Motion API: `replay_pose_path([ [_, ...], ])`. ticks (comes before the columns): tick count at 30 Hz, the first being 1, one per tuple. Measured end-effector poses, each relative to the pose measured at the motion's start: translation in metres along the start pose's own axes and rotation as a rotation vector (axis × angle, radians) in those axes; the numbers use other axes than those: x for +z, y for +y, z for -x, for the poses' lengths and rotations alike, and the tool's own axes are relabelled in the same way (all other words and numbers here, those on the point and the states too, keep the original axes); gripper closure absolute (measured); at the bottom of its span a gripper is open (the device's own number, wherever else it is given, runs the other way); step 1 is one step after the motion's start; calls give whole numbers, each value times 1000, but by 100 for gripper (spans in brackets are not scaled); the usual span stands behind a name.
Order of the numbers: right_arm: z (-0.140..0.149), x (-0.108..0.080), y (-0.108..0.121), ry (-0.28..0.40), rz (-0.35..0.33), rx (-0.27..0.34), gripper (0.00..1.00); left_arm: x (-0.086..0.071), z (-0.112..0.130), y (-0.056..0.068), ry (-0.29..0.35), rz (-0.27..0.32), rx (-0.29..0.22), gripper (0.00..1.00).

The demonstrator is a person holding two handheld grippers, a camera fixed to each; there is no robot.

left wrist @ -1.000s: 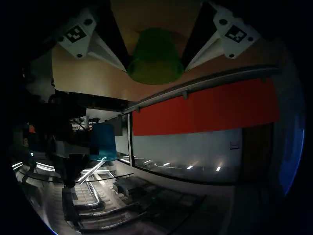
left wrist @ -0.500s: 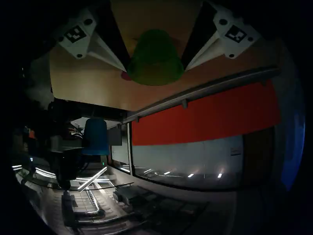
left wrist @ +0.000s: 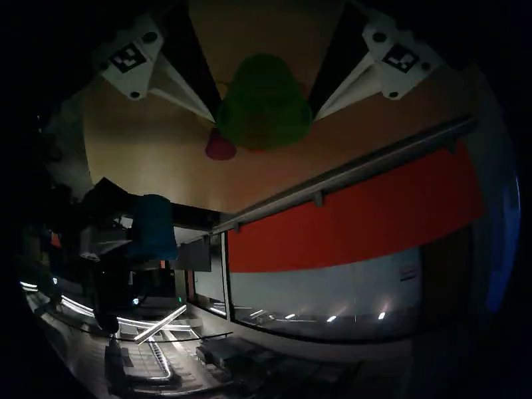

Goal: Pour water

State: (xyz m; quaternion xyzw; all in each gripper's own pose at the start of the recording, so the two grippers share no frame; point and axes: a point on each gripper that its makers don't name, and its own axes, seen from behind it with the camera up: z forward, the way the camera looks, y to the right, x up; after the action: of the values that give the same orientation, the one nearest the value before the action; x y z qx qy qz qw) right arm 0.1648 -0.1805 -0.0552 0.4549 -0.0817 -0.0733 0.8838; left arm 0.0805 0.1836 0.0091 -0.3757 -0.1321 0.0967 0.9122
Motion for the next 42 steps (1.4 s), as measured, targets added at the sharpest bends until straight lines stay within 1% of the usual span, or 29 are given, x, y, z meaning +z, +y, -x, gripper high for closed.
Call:
replay_pose_path([
  [3, 14, 0, 0, -21, -7, -2, 7, 5, 6, -1, -25, 3, 2, 13],
  [13, 62, 1, 11, -119, 9, -40, 7, 21, 32, -4, -128, 18, 32, 13],
  [20, 100, 4, 20, -198, 16, -48, 7, 32, 58, -5, -207, 33, 37, 12],
  [23, 112, 5, 22, -220, 16, -47, 7, 36, 70, -4, -243, 42, 44, 12],
  [29, 127, 7, 24, -241, 11, -37, 6, 44, 93, -2, -299, 57, 61, 12],
  [32, 132, 7, 26, -249, 14, -31, 6, 48, 103, -2, -320, 64, 61, 12],
  [42, 139, 9, 30, -262, 25, -19, 6, 57, 126, -1, -357, 79, 56, 12],
])
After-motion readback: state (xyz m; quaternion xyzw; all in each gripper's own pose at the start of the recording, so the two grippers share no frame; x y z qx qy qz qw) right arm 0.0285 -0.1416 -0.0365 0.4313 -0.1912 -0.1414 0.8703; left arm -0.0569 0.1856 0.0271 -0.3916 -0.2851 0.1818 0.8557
